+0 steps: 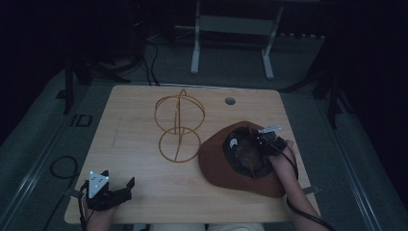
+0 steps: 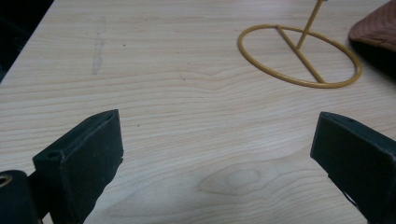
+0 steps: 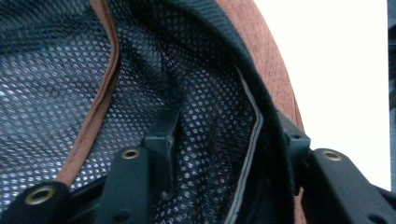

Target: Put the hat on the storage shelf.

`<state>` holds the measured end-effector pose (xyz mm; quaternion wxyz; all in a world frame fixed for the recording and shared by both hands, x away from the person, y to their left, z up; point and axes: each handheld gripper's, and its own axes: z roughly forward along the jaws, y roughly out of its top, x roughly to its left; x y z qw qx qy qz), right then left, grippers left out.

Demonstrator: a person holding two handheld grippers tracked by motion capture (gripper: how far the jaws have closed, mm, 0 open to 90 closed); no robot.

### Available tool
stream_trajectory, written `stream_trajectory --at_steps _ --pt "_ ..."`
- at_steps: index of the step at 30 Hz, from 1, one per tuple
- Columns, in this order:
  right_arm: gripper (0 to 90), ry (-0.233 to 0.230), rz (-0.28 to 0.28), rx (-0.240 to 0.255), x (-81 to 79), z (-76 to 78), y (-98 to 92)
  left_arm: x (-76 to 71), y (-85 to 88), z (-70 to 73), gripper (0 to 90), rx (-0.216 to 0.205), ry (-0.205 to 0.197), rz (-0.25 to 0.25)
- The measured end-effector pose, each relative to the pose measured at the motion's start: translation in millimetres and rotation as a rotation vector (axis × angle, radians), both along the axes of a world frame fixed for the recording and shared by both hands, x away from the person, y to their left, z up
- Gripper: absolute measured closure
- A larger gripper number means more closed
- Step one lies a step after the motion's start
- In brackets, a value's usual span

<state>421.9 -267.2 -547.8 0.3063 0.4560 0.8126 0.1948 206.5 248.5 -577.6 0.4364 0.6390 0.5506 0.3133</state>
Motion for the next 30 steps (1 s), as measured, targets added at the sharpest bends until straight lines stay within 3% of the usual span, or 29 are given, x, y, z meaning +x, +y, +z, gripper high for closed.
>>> stream_trajectory --at_steps 8,14,24,30 --pt "76.1 -0.029 -0.062 -0.034 -1.3 -6.7 1.3 -0.7 1.3 -0.1 4.3 0.001 0.003 0.006" --pt "83.6 -0.055 -0.101 0.035 -5.0 -2.5 -4.8 0.0 1.7 -0.8 4.5 -0.001 0.014 0.006" --pt "84.4 -0.200 -0.079 0.285 -34.6 57.0 -21.2 0.8 0.8 -1.3 5.1 -0.019 0.037 -0.014" --pt "84.4 -0.302 -0.061 0.390 -53.4 101.5 -29.3 0.6 -3.6 4.5 5.1 -0.028 0.026 -0.033"
